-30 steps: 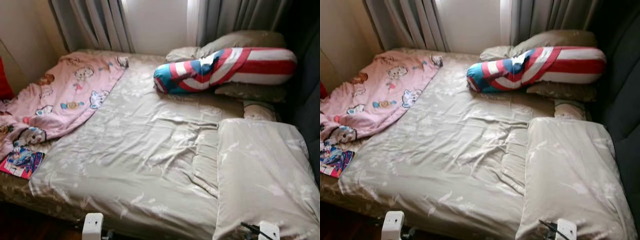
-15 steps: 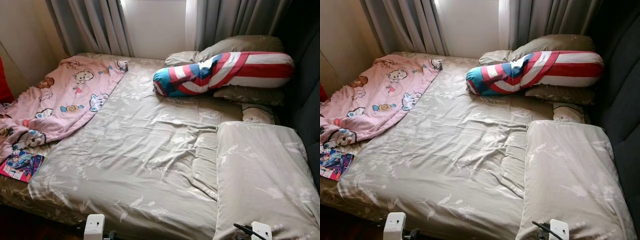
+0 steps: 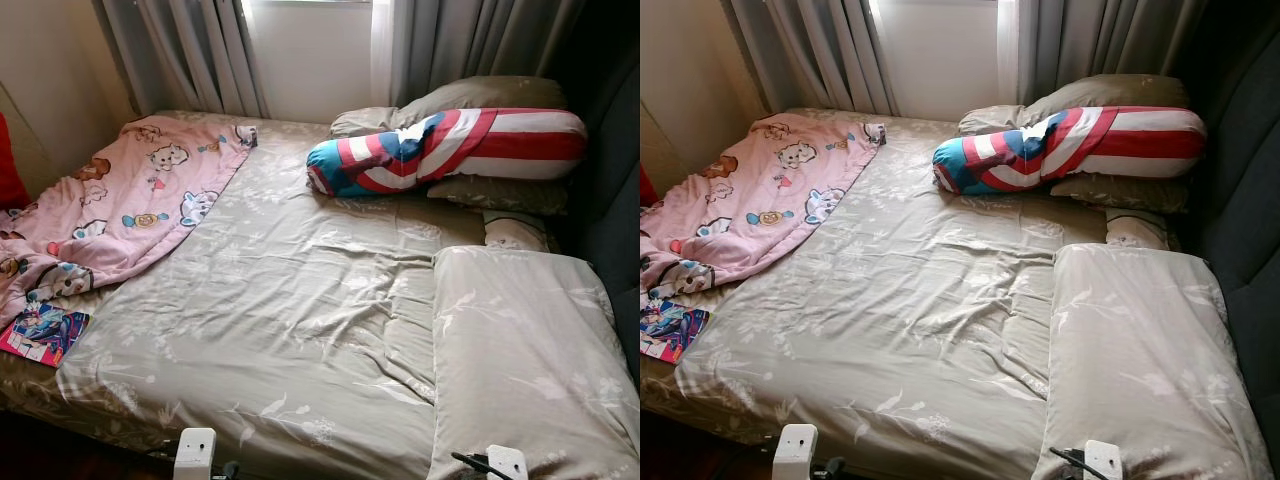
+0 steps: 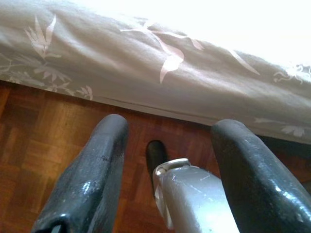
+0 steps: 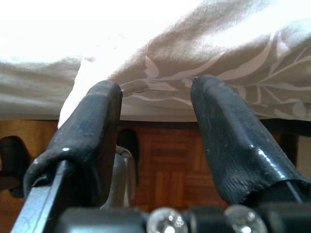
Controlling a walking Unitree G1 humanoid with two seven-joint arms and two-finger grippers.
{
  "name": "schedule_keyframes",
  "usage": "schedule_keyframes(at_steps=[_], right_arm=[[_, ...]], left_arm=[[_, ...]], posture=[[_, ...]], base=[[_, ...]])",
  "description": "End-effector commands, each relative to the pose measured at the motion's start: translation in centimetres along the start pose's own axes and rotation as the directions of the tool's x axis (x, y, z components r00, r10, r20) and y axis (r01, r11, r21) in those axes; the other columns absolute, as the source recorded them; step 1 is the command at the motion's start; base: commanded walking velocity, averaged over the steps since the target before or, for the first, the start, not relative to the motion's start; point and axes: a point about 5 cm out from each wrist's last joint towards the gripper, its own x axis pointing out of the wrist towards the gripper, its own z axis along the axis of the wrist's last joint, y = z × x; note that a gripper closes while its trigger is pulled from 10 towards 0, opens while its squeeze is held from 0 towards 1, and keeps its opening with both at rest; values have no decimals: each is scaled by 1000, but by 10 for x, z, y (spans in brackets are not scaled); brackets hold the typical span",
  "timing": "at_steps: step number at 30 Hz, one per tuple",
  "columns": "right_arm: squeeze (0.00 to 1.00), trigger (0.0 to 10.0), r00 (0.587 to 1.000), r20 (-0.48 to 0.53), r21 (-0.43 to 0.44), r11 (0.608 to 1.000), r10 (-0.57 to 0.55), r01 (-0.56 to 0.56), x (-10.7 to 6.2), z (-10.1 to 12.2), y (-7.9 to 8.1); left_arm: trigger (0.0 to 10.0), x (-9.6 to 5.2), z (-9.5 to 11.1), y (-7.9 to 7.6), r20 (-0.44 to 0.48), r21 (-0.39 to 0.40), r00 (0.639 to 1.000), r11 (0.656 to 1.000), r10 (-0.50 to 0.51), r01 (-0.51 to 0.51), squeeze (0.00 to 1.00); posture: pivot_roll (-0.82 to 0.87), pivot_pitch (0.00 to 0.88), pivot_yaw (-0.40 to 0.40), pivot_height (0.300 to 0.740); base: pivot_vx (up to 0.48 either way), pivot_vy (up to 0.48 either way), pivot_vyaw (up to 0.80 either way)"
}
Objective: Clean up the room
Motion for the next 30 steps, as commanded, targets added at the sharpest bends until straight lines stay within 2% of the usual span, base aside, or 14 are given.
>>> schedule_keyframes(at_steps=[1,5,14,22,30], right_arm=[[0,10000,1000,12,-6,1000,18,-18,1,3,4],[0,10000,1000,3,36,999,7,-7,1,3,2],[0,10000,1000,12,37,999,20,-20,3,8,8],[0,10000,1000,2,43,999,12,-12,3,6,8],[0,10000,1000,-17,54,998,-8,9,1,0,-1]], left_arm=[[10000,-5,-14,7,-54,2,998,1000,15,-15,0],[10000,-5,-14,11,-59,3,998,1000,25,-25,0],[10000,-6,-14,16,-65,1,997,999,40,-40,0],[10000,-8,-18,19,-81,-4,996,999,44,-44,0],[10000,-9,-21,22,-93,-4,995,999,45,-45,0]], posture=[[21,53,21,740],[24,79,20,740],[21,102,19,740],[18,115,15,740],[15,135,16,740]], base=[[0,0,800],[0,0,353],[0,0,0],[0,279,0],[0,480,0]])
